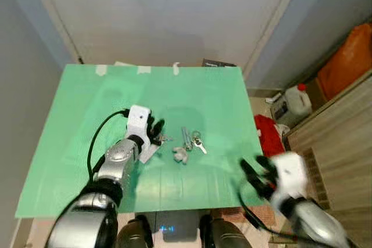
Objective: Hang keys on a hook
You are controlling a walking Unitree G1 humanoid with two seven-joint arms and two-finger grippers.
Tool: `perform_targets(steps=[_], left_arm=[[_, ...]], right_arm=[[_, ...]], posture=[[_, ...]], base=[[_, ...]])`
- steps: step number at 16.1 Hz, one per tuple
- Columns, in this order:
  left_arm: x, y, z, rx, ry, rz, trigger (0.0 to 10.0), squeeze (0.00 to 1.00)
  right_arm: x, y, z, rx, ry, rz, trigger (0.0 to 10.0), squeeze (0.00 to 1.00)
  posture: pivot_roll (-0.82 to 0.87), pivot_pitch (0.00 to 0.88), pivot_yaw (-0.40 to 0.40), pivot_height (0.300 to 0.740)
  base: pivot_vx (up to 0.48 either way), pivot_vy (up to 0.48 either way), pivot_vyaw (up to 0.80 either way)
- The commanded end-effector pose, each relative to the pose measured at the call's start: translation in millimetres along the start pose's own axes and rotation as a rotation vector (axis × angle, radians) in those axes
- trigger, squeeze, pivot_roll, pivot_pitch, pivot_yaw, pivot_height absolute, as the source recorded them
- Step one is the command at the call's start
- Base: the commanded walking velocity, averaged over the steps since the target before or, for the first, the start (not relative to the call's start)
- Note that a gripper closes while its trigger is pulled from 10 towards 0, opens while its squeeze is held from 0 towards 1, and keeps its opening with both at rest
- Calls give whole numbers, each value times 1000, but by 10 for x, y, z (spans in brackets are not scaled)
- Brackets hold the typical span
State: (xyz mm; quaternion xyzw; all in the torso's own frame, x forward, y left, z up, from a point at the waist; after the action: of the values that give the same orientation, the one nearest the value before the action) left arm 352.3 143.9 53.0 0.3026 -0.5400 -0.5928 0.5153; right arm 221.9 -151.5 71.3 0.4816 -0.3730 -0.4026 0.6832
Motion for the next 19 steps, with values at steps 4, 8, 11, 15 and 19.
perform_targets(steps=[4, 8, 11, 15, 19], left_arm=[[123, 122, 109, 88, -33, -34, 0, 0], [54, 140, 58, 29, -9, -244, 10000, 0], [-6, 238, 33, 43, 32, -245, 10000, 0], [18, 223, 12, 42, 35, -245, 10000, 0], [-102, 222, 38, 28, 72, -232, 10000, 0]], right_arm=[[-55, 70, -349, 48, 13, -12, 10000, 0], [-88, 150, -565, 93, 35, -11, 10000, 0], [-59, 65, -470, 85, 30, -36, 10000, 0], [-92, -64, -448, 43, 18, -20, 10000, 0], [-128, -68, -472, 43, 33, -23, 10000, 0]], posture=[[5, 106, -54, 740], [4, 82, -39, 740], [-20, 83, -24, 740], [-27, 84, -11, 706], [-10, 86, -16, 661]], base=[[0, 0, 0], [0, 0, 0], [0, 0, 0], [0, 0, 0], [0, 0, 0]])
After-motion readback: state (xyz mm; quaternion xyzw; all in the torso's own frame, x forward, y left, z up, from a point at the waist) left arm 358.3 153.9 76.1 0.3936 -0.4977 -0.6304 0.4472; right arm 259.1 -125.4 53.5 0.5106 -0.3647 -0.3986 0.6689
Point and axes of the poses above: a point about 5 cm out from each wrist's last joint towards the gripper, its own z axis pointing back from the gripper into the wrist, its own y axis along the axis of the wrist's last joint, x = y × z, the point moved 2 cm from there along -z, pointing out of the wrist towards the gripper, and after that the axes turned 9 degrees about z, right-handed, at the moved point
